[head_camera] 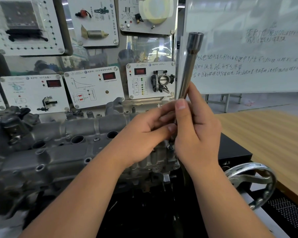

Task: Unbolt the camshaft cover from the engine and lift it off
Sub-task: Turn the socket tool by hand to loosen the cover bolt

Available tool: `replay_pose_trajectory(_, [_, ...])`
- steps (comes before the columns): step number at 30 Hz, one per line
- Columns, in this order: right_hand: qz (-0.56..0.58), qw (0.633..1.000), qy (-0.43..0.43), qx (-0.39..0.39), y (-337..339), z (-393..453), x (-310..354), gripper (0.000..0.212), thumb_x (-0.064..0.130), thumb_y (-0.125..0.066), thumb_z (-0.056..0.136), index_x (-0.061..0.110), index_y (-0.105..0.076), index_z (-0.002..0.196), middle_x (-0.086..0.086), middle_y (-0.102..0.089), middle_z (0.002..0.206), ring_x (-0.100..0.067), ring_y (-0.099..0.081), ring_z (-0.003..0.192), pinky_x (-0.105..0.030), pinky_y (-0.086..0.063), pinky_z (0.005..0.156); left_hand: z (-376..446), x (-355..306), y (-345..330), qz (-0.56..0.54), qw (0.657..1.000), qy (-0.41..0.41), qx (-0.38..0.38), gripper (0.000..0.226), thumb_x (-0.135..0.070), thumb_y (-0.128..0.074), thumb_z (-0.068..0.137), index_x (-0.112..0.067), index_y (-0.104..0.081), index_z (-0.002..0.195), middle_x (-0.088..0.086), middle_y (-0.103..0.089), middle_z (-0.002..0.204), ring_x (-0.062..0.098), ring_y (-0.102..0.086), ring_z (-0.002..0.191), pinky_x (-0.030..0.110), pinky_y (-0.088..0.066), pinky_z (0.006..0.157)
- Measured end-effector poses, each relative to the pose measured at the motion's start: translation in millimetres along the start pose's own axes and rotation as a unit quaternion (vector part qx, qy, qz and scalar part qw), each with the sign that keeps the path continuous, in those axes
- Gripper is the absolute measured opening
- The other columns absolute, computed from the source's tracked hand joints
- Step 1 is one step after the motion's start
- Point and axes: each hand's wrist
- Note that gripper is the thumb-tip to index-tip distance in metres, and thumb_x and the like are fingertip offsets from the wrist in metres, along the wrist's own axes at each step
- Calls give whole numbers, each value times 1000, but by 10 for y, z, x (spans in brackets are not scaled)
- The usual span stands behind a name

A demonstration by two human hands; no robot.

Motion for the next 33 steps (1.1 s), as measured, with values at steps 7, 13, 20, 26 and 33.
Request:
replay_pose_trajectory(7, [18, 999, -30, 15, -15, 50, 72, 33, 38, -56, 97, 26, -66, 126, 11, -71, 86, -15, -72, 79, -28, -58, 69, 26, -10, -25, 95, 994, -7, -52, 34, -18, -68, 97, -30, -62, 128, -1, -74, 112, 33, -71, 101, 53, -58, 89])
replay_pose_trajectory(13, [25, 999, -25, -1, -8, 36, 19, 26, 30, -49, 104, 16, -68, 95, 4, -62, 70, -9, -60, 64, -26, -48, 57, 21, 24, 6, 14, 1000, -6, -16, 44, -22, -62, 95, -46, -56, 131, -12, -72, 127, 10, -66, 121, 30, -54, 104])
replay_pose_trajectory(20, [46, 998, -34, 35, 2, 52, 5, 49, 40, -45, 102, 23, -49, 149, 10, -70, 87, -13, -71, 82, -27, -57, 72, 13, -7, -12, 44, 998, -16, -31, 46, -19, -66, 95, -34, -57, 137, -15, -73, 103, 19, -72, 111, 47, -57, 100])
replay_pose_trajectory(26, [55, 998, -31, 30, -21, 49, 77, 17, 40, -55, 98, 28, -59, 109, 3, -66, 75, -17, -67, 66, -44, -57, 61, 34, 19, 7, 112, 992, -8, -50, 33, -33, -70, 87, -31, -63, 120, -9, -73, 97, 19, -72, 97, 41, -59, 87])
replay_pose_trajectory(33, [46, 996, -49, 52, 39, 78, 68, 31, 38, -42, 104, 21, -67, 99, -1, -68, 77, -22, -68, 73, -41, -55, 62, 1, 5, 14, 18, 1000, -4, -12, 43, -16, -62, 96, -32, -58, 135, -13, -75, 103, 9, -69, 114, 33, -51, 107])
Point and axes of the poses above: each hand's wrist, its own z-axis towards the middle knuckle, its own y-axis out of the back of the hand, x = y × z
